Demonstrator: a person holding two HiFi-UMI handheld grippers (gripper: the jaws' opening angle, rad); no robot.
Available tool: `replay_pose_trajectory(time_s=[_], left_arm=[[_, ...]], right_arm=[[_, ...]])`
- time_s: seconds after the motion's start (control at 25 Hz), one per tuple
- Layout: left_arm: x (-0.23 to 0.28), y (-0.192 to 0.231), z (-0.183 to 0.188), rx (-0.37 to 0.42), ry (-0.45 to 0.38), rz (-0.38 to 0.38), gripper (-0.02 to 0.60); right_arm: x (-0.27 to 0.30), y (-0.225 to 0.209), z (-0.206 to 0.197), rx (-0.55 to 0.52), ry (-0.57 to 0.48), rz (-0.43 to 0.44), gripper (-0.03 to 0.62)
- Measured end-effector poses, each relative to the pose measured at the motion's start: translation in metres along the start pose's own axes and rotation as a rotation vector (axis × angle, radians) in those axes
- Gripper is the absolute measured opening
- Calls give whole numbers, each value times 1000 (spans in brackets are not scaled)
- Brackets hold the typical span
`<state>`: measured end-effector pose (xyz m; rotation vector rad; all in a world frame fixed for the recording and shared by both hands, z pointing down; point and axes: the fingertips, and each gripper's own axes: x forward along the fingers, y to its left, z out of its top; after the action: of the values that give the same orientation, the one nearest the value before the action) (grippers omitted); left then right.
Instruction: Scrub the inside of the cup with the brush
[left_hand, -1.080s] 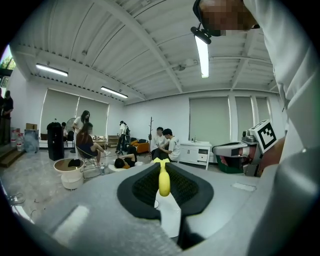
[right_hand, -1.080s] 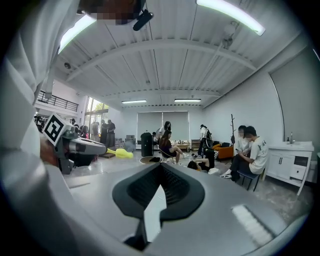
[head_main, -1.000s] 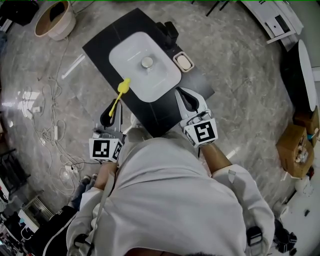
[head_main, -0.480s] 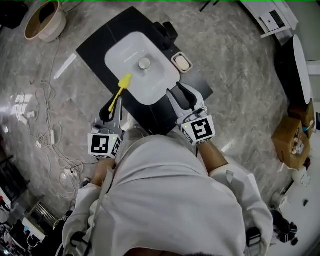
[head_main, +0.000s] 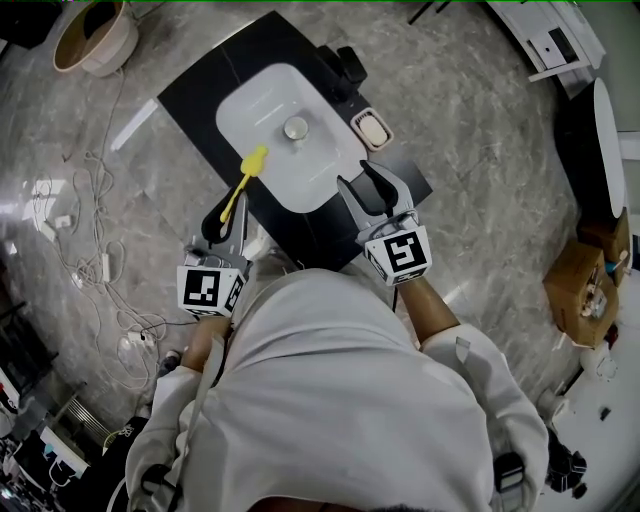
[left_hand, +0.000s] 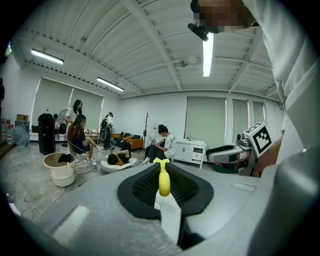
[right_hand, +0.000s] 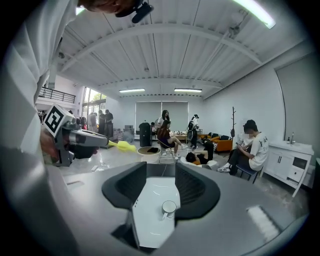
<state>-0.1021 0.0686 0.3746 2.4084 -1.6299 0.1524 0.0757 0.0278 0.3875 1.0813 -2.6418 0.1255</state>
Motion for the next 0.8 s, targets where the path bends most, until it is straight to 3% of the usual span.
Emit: replay_pose_trajectory(time_s=[0.4,0.8], left_arm=[[5,13,-7,-14,21,29,37],[19,17,-7,-8,45,35,37]], right_arm=[[58,-4,-49,-43,98,60,178],[139,-17,-152,-38,286,101,176]])
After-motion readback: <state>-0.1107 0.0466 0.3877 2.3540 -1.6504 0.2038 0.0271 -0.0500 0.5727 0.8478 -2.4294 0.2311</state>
